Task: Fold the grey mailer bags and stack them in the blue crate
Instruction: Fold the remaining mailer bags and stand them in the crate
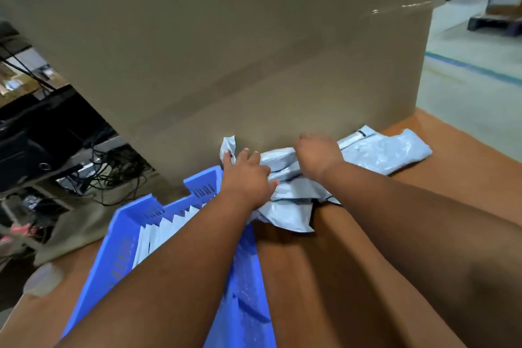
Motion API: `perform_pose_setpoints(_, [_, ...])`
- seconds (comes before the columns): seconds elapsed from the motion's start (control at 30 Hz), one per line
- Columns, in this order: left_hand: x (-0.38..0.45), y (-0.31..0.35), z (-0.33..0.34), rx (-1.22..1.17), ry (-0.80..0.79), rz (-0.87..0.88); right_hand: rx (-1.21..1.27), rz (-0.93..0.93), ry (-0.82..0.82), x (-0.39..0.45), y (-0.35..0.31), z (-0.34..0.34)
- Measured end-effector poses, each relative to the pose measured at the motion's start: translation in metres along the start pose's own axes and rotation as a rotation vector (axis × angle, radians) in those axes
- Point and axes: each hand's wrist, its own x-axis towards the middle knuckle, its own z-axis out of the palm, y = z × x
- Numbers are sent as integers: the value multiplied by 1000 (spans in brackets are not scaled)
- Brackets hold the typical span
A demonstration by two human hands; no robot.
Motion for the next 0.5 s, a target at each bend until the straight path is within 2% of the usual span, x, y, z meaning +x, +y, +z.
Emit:
perform_pose_setpoints(0.17, [-12, 18, -14, -49, 284, -179, 139, -74, 186, -20, 27, -11])
perform_pose_setpoints(0.23, [-15, 25, -24, -72, 370, -188, 204, -104, 280, -41, 41, -22])
perform_pose_setpoints(0.33, [-22, 48, -32, -73, 422, -116, 230, -177, 346, -90, 64, -36])
perform_pose_setpoints(0.4, [-26, 71, -39, -113, 406, -33, 255, -165, 301, -126, 85, -40])
perform_pose_setpoints(0.5, [-37, 110, -39, -227, 289, 185, 412, -66, 189, -179, 132, -41])
